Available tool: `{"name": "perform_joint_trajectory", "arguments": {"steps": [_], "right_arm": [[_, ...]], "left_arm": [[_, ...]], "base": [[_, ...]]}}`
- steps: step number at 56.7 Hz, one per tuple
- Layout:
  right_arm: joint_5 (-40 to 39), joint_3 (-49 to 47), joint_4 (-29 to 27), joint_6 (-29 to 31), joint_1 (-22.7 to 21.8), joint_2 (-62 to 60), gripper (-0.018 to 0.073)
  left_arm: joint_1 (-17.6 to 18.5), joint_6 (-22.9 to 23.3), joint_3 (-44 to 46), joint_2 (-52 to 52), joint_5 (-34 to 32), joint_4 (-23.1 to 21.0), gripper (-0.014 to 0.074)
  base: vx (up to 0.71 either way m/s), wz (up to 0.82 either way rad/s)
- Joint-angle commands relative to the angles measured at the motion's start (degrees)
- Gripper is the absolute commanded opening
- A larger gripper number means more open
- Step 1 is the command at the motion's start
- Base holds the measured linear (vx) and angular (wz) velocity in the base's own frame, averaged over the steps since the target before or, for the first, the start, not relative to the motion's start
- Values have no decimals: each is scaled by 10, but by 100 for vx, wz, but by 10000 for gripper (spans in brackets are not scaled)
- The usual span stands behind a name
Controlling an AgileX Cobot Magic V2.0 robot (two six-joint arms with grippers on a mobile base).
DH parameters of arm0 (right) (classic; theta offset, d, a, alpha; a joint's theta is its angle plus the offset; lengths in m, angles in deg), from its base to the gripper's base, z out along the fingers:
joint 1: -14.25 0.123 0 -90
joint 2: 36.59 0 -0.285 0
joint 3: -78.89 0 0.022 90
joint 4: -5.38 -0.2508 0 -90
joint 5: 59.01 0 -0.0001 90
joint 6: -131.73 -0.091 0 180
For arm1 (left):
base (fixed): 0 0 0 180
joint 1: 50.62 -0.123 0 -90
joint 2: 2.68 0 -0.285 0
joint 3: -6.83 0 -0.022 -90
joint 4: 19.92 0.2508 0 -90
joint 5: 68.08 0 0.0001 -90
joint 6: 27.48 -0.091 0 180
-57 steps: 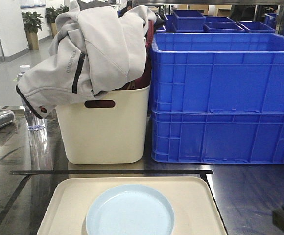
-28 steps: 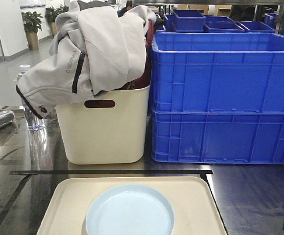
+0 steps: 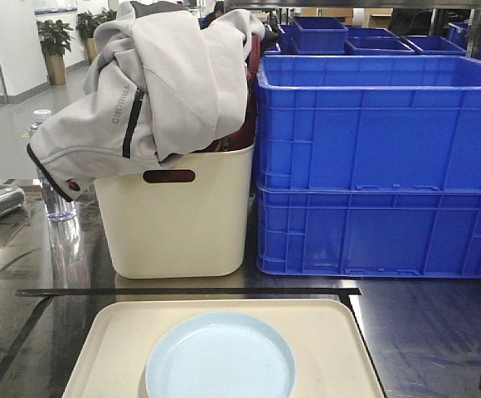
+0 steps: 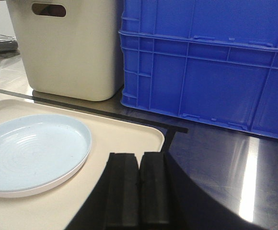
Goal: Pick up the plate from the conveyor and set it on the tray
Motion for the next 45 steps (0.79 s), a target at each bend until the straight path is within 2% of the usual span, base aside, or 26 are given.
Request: {"name": "perform_joint_trajectory", "arguments": {"steps": [1, 7, 12, 17, 22, 25, 45], "right_arm": [[-51, -17, 0, 4, 0, 0, -9], [-51, -17, 0, 4, 0, 0, -9], [-51, -17, 0, 4, 0, 0, -9], [-51, -17, 0, 4, 0, 0, -9], [-50, -17, 0, 4, 0, 0, -9], [-49, -17, 0, 4, 0, -1, -9], [-49, -17, 0, 4, 0, 1, -9]], "left_arm": [[-10, 70, -21, 21, -89, 62, 0], [-37, 132, -100, 89, -98, 121, 0], [-63, 162, -157, 147, -96, 140, 0], [-85, 163, -212, 209, -97, 146, 0], [-87, 167, -250, 225, -122, 144, 0], [-87, 167, -245, 223, -94, 144, 0], [-87, 167, -246, 223, -87, 142, 0]], "base": [[0, 0], [0, 0], [0, 0], [0, 0], [0, 0], [0, 0], [0, 0]]}}
